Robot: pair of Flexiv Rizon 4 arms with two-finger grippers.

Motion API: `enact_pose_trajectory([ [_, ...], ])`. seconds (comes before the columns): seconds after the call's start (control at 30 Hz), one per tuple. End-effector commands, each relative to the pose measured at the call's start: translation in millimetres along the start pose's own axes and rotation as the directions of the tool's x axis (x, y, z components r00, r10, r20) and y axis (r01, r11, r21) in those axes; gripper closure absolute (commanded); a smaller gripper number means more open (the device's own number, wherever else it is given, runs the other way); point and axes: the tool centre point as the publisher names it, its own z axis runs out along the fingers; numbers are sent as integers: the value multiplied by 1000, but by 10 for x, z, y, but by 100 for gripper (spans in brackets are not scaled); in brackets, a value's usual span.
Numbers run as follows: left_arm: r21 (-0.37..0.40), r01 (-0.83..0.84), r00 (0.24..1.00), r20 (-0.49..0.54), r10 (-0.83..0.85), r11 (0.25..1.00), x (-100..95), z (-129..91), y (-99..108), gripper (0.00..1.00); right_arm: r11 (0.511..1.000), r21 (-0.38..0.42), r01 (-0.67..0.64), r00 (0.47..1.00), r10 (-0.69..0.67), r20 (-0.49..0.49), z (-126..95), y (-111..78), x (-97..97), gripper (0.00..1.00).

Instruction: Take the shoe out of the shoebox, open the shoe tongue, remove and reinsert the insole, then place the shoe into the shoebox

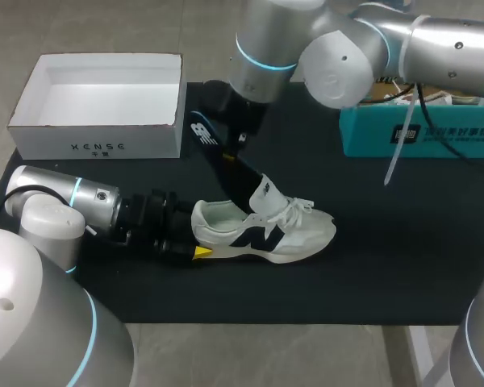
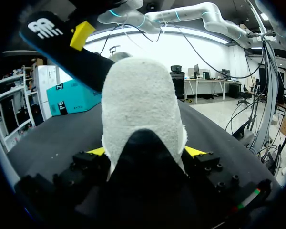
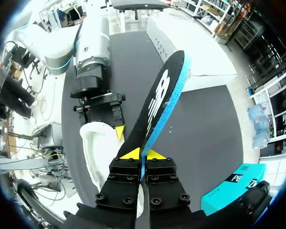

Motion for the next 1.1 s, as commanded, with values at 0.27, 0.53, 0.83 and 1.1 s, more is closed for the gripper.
enact_pose_trajectory([
  [0.27, -1, 0, 1000, 0, 0, 1000, 12, 5, 10, 100, 1000, -28, 0, 983, 5, 185, -1129, 222, -237, 100],
  [0.53, -1, 0, 1000, 0, 0, 1000, 12, 5, 10, 100, 1000, -28, 0, 983, 5, 185, -1129, 222, -237, 100],
  [0.83, -1, 0, 1000, 0, 0, 1000, 12, 5, 10, 100, 1000, -28, 0, 983, 5, 185, -1129, 222, -237, 100],
  [1.1, -1, 0, 1000, 0, 0, 1000, 12, 5, 10, 100, 1000, -28, 0, 983, 5, 185, -1129, 222, -237, 100],
])
